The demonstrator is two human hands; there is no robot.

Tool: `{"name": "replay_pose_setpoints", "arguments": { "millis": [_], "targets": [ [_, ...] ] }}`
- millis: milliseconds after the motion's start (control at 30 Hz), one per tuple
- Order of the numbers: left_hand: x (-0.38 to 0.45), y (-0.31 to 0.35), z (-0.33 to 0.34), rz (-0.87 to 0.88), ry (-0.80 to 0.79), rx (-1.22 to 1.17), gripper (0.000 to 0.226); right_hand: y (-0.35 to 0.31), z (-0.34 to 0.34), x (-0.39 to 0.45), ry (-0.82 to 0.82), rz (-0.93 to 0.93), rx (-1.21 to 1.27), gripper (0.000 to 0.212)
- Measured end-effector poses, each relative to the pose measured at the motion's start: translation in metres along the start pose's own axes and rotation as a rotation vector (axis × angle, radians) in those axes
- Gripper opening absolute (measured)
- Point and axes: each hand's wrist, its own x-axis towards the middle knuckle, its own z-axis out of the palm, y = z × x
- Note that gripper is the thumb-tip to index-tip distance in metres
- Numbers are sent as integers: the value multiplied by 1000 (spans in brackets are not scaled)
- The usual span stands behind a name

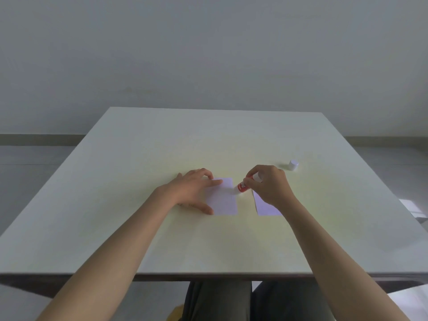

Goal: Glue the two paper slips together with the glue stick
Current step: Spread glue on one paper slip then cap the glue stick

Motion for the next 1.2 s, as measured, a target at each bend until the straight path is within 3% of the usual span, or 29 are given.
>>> {"name": "replay_pose_setpoints", "arguments": {
  "millis": [200,433,633,700,800,933,1100,1200],
  "targets": [
    [-1,0,0,-23,32,-93,96,4,-13,2,58,88,135,7],
    [-7,-2,5,-17,96,-229,73,6,-19,-4,-41,169,657,14],
    [-14,1,3,2,138,-392,64,7,-14,-9,-104,236,826,16],
    [-15,3,0,3,214,-514,63,5,-10,-11,-154,262,935,15],
    [-17,18,-3,34,452,-786,55,-3,1,-14,-244,351,1145,16],
    [-16,53,-6,40,567,-1305,20,-16,19,-19,-359,407,1309,18],
    [-16,68,-4,-57,729,-1447,3,-20,33,-23,-383,377,1328,19],
    [-19,56,-9,-94,812,-1369,6,-14,29,-21,-303,307,1113,23]
  ]
}}
